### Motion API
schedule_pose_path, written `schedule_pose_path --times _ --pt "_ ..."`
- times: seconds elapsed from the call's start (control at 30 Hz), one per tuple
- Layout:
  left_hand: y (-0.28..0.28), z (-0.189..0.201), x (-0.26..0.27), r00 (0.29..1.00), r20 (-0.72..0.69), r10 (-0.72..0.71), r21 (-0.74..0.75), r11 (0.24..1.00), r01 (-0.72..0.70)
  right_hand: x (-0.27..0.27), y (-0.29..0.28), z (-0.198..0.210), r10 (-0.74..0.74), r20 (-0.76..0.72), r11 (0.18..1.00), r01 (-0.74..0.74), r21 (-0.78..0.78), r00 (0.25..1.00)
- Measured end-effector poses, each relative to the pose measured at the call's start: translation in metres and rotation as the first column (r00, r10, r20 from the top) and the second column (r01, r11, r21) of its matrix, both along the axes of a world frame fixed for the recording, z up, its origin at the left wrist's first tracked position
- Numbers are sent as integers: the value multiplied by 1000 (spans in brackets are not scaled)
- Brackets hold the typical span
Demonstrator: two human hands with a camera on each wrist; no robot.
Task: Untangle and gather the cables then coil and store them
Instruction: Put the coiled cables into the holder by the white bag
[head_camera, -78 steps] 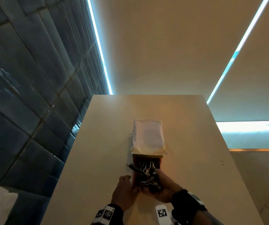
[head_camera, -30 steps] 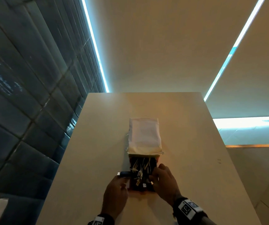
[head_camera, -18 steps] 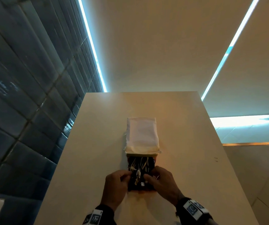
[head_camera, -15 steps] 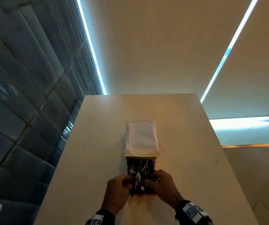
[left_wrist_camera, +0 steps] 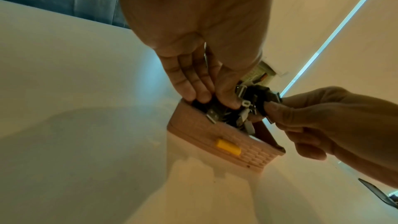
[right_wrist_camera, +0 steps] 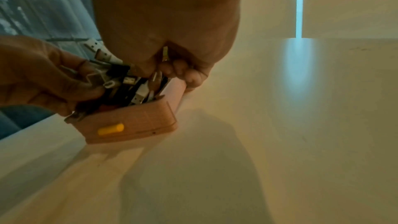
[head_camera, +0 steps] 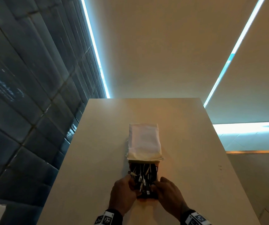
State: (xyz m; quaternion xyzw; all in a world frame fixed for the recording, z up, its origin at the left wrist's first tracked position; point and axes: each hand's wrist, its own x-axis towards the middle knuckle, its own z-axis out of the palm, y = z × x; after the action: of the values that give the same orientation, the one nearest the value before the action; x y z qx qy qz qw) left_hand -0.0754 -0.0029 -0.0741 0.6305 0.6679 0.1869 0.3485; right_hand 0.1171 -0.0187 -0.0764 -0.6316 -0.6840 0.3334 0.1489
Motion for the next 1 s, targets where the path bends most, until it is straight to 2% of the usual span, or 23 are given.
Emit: schedule_pose_path --times 0.1,0.23,0.3,0.4,0.47,0.57,0.67,0.8,0.87,0.93,1.0 --pt "-2 -2 3 999 -9 35 31 999 -35 -1 2 -1 2 -15 1000 -2 12 1000" --pt "-5 -6 3 999 -18 30 55 998 -29 0 9 -1 -185 -83 983 184 -12 979" --pt "-6 -9 3 999 -41 19 82 997 -15 -1 10 -1 -235 -94 972 232 -35 968" --pt "-9 -14 4 996 -92 -24 130 991 36 -3 10 -2 -240 -92 970 233 -75 966" --pt "-9 -16 3 995 -95 -32 128 991 44 -3 11 -3 -190 -74 979 183 -95 979" --pt "-5 -18 -1 993 -118 -7 82 996 17 1 13 -3 -101 -41 988 96 -119 994" --pt "1 -18 -4 990 -137 -12 5 1000 13 0 13 3 -134 -56 987 128 -96 989" --pt "13 -5 -8 987 -98 -127 -192 976 107 -9 14 13 -120 -69 992 116 -58 990" --pt "25 5 -16 974 -159 -159 -248 962 116 -13 16 14 -101 -63 991 95 -96 993" --pt "37 15 -23 971 -235 -42 -115 993 15 -13 18 14 -99 -78 989 90 -116 992" --pt "43 25 -18 988 -152 24 30 999 -20 -12 18 11 -102 -77 988 92 -123 992"
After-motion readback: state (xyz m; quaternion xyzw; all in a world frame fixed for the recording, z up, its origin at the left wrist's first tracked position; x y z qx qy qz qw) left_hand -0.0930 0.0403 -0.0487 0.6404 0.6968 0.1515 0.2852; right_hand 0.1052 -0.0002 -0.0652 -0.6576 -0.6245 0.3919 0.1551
